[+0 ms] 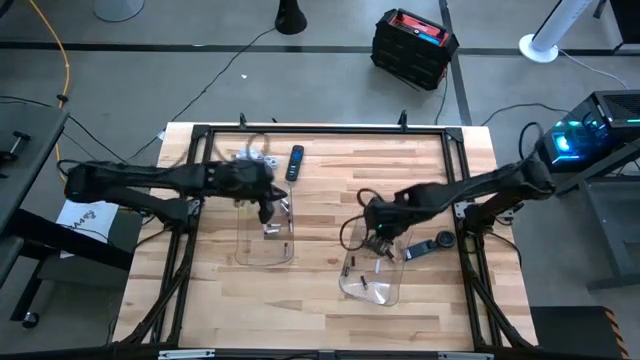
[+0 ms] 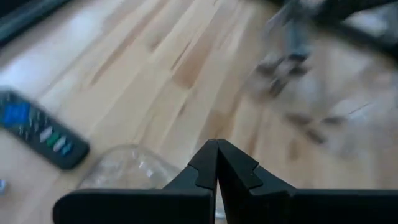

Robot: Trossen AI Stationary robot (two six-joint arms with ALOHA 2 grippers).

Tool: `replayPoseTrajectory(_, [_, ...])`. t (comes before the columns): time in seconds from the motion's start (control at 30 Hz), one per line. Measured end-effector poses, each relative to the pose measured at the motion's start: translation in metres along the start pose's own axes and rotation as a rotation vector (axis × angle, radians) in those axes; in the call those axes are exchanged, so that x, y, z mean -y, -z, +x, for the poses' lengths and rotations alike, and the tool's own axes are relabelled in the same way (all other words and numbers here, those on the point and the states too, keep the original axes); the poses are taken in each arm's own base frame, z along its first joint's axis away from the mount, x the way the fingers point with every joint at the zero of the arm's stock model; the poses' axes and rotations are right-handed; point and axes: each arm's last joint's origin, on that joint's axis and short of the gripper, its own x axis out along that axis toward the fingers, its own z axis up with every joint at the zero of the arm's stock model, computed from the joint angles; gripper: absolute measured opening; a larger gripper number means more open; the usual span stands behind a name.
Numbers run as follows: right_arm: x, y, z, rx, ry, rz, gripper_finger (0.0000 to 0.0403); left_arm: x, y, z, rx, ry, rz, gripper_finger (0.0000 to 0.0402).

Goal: Sort batteries
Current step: Move the right transparent bin to the right side of the left transparent bin

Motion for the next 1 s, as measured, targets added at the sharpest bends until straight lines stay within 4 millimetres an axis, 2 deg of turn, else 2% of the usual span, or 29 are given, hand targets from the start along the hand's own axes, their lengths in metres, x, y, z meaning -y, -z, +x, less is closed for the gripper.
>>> replayPoseTrajectory(0.07, [0.002, 0.002, 0.029, 0.03, -0.069, 0.039, 0.0, 0.004, -0.005, -0.021, 0.074, 0.045, 0.006, 0.0])
replayPoseTrajectory(0.17, [0.009, 0.001, 0.059, 0.107, -0.092, 0.13, 0.0, 0.01, -0.007, -0.045, 0.164, 0.086, -0.045, 0.0])
replayPoseTrajectory(0.27, [0.014, -0.008, 0.073, 0.217, -0.049, 0.183, 0.0, 0.016, -0.007, -0.059, 0.214, 0.107, -0.09, 0.0])
replayPoseTrajectory(0.4, [0.022, -0.023, 0.084, 0.28, 0.048, 0.186, 0.0, 0.027, -0.003, -0.062, 0.222, 0.128, -0.122, 0.0])
replayPoseTrajectory(0.63, [0.04, -0.051, 0.093, 0.318, 0.182, 0.121, 0.0, 0.052, 0.001, -0.055, 0.25, 0.176, -0.099, 0.0])
replayPoseTrajectory(0.8, [0.051, -0.075, 0.083, 0.397, 0.205, 0.013, 0.0, 0.063, 0.001, -0.05, 0.274, 0.211, -0.088, 0.0])
replayPoseTrajectory(1.0, [0.055, -0.099, 0.07, 0.49, 0.147, -0.072, 0.0, 0.064, 0.001, -0.052, 0.289, 0.218, -0.057, 0.0])
